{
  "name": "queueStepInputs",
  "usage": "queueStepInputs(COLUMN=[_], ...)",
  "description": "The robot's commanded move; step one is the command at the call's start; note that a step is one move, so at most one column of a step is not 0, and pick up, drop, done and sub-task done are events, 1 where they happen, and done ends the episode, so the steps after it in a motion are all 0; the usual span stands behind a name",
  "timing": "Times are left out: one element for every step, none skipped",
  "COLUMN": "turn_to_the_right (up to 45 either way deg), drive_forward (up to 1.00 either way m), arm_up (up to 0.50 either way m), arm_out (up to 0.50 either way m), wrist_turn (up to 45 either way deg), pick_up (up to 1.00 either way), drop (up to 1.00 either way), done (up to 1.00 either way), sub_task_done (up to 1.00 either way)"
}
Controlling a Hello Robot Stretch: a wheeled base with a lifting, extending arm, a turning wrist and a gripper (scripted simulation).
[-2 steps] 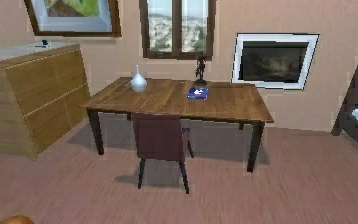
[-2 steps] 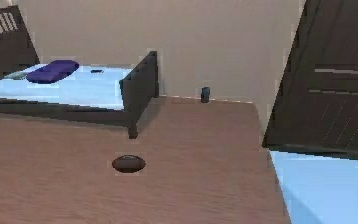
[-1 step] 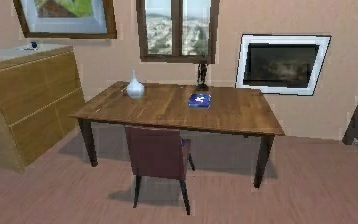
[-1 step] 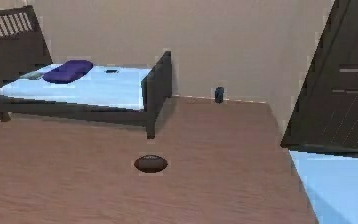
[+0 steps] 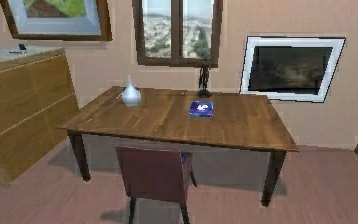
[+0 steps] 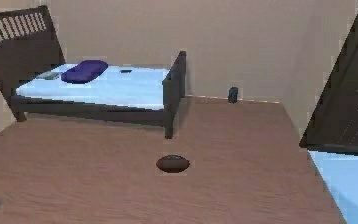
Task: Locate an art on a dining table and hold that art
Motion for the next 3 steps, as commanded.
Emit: queueStepInputs(turn_to_the_right=[39.0, 0.0, 21.0], drive_forward=[0.00, 0.50, 0.00], arm_up=[0.00, 0.00, 0.00], arm_out=[0.00, 0.00, 0.00], wrist_turn=[0.0, 0.0, 0.0], pick_up=[0.00, 0.00, 0.00], drop=[0.00, 0.00, 0.00], done=[0.00, 0.00, 0.00], sub_task_done=[0.00, 0.00, 0.00])
